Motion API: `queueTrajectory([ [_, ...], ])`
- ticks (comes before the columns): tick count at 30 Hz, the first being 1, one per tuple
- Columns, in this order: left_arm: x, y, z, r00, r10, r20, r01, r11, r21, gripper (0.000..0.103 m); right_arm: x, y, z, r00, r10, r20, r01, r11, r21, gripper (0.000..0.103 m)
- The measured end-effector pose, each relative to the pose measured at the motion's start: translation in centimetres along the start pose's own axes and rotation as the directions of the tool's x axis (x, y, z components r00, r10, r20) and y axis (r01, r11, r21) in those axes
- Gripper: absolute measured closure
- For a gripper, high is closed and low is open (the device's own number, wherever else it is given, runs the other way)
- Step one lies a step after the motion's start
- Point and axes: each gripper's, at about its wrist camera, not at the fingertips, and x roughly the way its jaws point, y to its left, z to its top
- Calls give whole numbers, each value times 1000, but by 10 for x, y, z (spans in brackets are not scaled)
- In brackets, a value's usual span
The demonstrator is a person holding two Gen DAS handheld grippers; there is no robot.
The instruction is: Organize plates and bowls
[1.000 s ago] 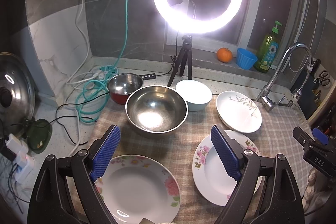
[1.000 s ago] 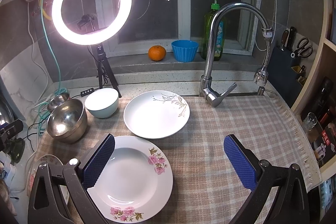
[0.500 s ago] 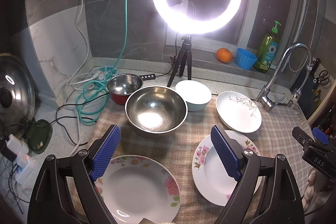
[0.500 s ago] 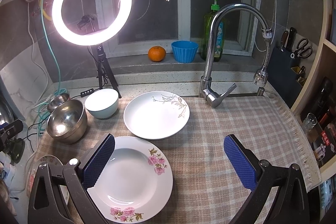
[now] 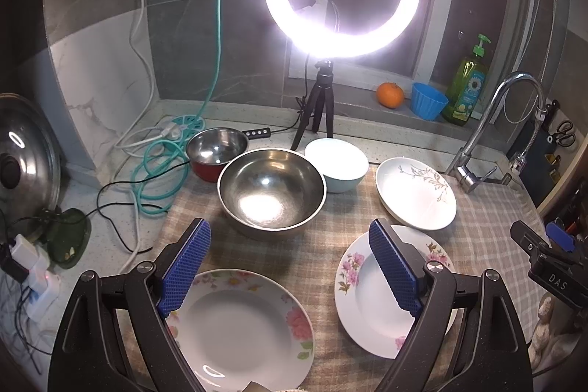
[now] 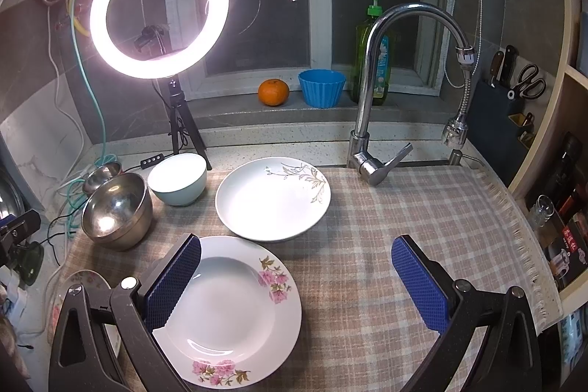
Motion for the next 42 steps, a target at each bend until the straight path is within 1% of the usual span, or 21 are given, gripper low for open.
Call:
queueTrajectory([
  [5,1,2,-3,1000,-4,-8,4,1000,-1,15,0,0,1,1000,1,-1,-1,1000,1,0],
  [11,9,1,-10,999,-19,-41,20,1000,7,15,4,-7,-9,1000,22,-19,-21,1000,17,0],
  [16,16,-4,-18,995,-61,-83,63,998,13,15,13,-12,-15,998,51,-46,-50,999,19,0],
  [21,29,-8,-25,987,-91,-135,93,996,5,15,21,-16,-22,994,85,-69,-84,996,21,1],
  [23,34,-9,-28,980,-116,-160,117,993,-2,16,26,-19,-24,992,98,-84,-97,995,25,5],
  [24,37,-9,-29,977,-127,-174,128,992,-5,16,29,-21,-26,990,106,-96,-103,994,32,9],
  [26,43,-10,-32,971,-136,-196,137,991,-7,22,36,-25,-29,985,122,-123,-117,992,50,16],
  [27,46,-11,-34,970,-135,-203,137,991,-6,24,41,-28,-32,981,136,-141,-128,990,65,18],
  [28,49,-11,-35,967,-138,-214,140,990,-6,31,45,-30,-34,977,148,-156,-138,987,78,23],
  [29,53,-12,-36,963,-143,-227,146,989,-6,37,49,-32,-35,972,162,-171,-148,985,92,28],
  [30,56,-13,-37,959,-149,-241,152,988,-6,39,53,-33,-38,967,176,-186,-159,982,102,31],
  [32,64,-15,-40,947,-172,-273,176,984,-12,44,61,-35,-42,956,197,-216,-175,978,115,40],
  [33,68,-16,-41,940,-185,-288,188,982,-16,45,64,-36,-44,950,211,-231,-187,975,120,43],
  [34,71,-17,-41,933,-197,-303,200,980,-22,49,68,-36,-45,944,222,-245,-196,972,125,48],
  [37,84,-20,-44,908,-230,-351,230,972,-42,57,78,-37,-50,923,266,-278,-231,961,154,54],
  [39,92,-22,-45,892,-248,-378,247,968,-53,58,86,-38,-53,909,290,-299,-248,953,172,59],
  [41,99,-23,-47,875,-267,-404,260,963,-74,68,93,-39,-56,896,307,-322,-257,948,188,64],
  [42,104,-23,-48,866,-276,-416,264,960,-88,70,97,-40,-58,891,310,-331,-256,946,198,65],
])
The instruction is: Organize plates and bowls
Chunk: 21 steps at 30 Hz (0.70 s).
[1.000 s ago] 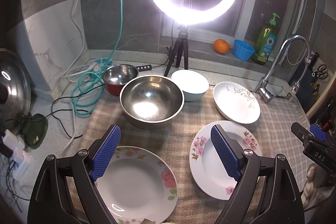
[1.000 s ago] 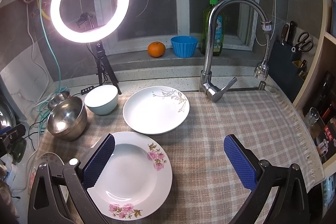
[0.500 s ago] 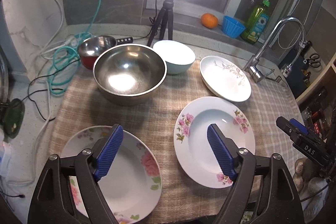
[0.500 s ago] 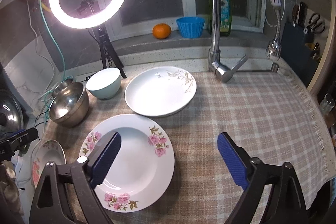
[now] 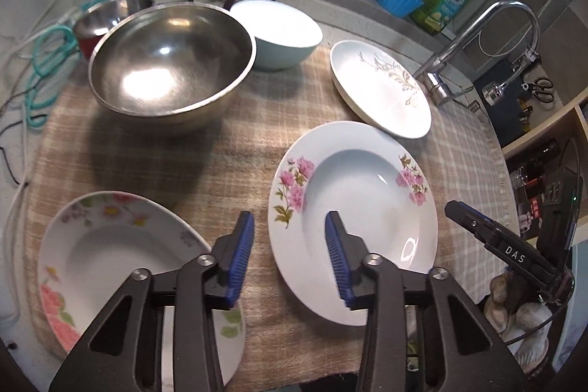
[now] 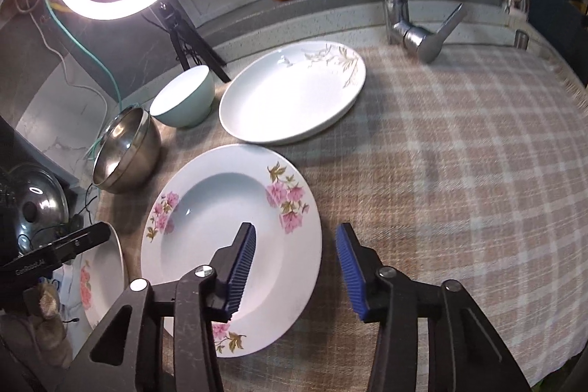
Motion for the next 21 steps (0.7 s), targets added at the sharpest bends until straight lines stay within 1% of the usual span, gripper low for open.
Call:
queueTrajectory([
  [1,4,2,1,1000,-5,-12,5,1000,-9,71,3,-3,0,1000,5,-10,-5,1000,15,67],
  [4,11,4,3,1000,-5,-30,4,1000,-18,71,9,-11,0,999,38,-38,-35,997,67,68],
  [7,18,6,6,999,-12,-48,11,1000,-28,71,14,-17,1,997,54,-54,-49,995,90,70],
  [9,21,8,8,998,-19,-59,17,999,-39,72,16,-20,2,996,65,-65,-58,993,101,73],
  [11,25,9,9,998,-21,-67,18,999,-43,78,18,-22,3,995,72,-76,-64,992,106,75],
  [17,31,9,11,996,-24,-85,20,999,-46,80,28,-26,5,990,95,-109,-81,989,126,79],
  [21,33,11,12,996,-21,-86,16,999,-51,81,33,-28,4,986,105,-126,-88,987,137,80],
])
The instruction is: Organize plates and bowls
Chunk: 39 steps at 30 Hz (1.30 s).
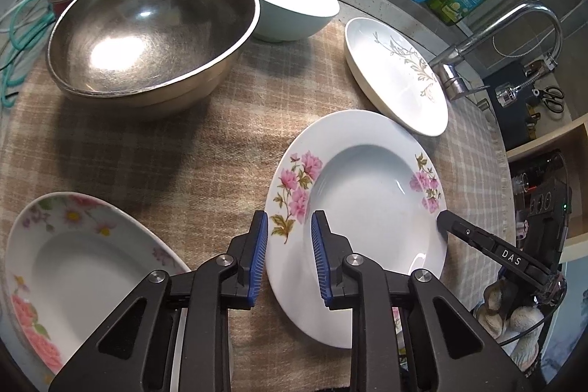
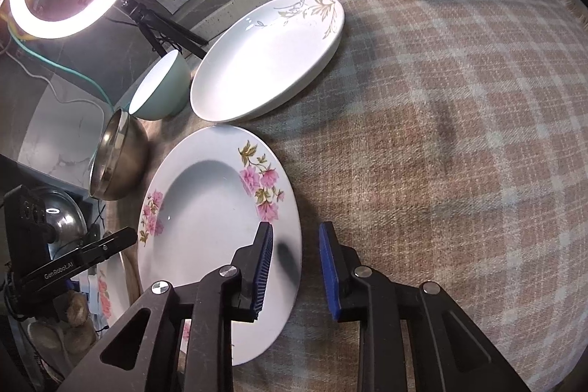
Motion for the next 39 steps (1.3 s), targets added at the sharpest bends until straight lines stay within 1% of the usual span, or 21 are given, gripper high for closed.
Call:
queueTrajectory([
  [4,2,4,3,1000,17,-1,-17,1000,-14,81,2,0,0,1000,11,-6,-11,1000,-1,81],
  [9,8,6,5,1000,19,-24,-19,1000,-13,81,5,3,1,1000,17,-14,-18,1000,-11,81],
  [13,11,5,6,999,13,-36,-13,1000,-14,85,9,6,1,999,24,-21,-25,1000,-15,82],
  [14,12,4,6,999,13,-39,-13,1000,-14,88,9,6,1,999,27,-23,-28,999,-16,83],
  [16,14,3,5,999,18,-42,-18,1000,-7,88,9,7,1,999,29,-25,-30,999,-18,83],
  [26,13,3,4,999,16,-43,-16,1000,-12,88,10,9,2,999,20,-33,-22,999,-34,83],
  [39,7,3,-9,998,17,-55,-18,1000,-13,88,5,6,-4,999,15,-39,-17,999,-30,83],
])
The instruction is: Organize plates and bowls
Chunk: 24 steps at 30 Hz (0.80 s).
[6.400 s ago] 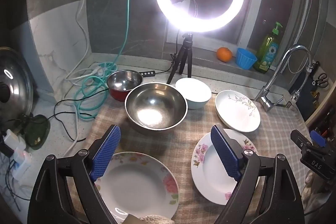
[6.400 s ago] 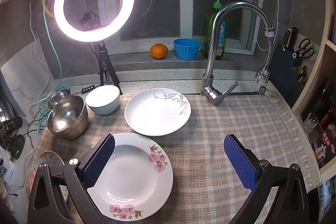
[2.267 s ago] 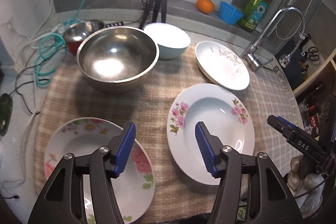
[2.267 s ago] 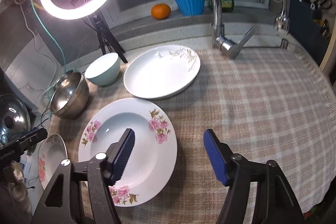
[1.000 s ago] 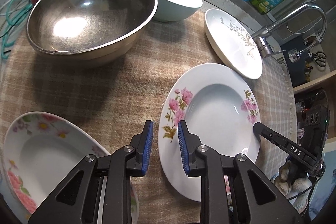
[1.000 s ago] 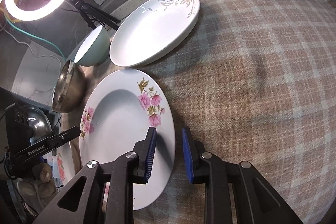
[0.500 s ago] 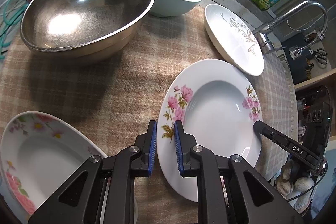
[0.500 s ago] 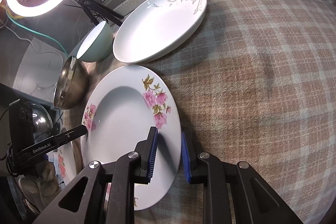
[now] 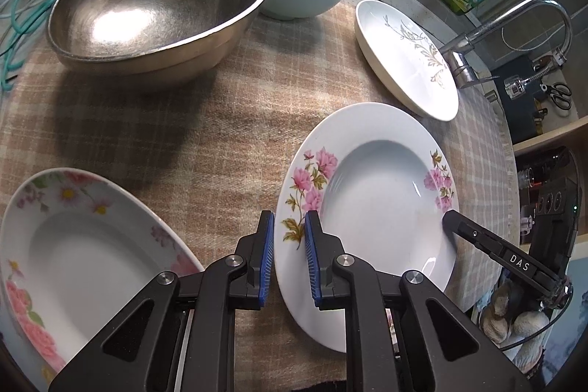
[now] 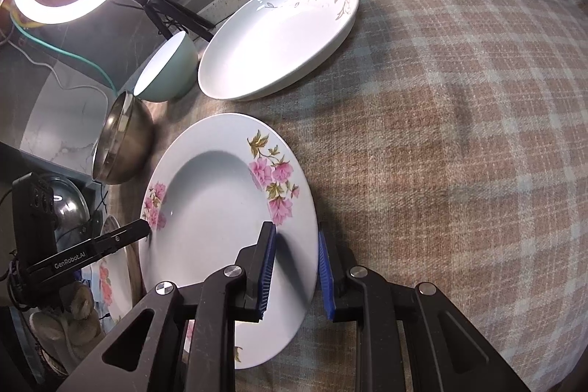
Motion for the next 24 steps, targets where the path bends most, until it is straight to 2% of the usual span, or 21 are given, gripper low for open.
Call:
queueTrajectory([
  [24,-5,-4,-28,1000,4,-9,-4,1000,-4,88,-12,-4,-24,1000,-11,-7,11,1000,-17,82],
])
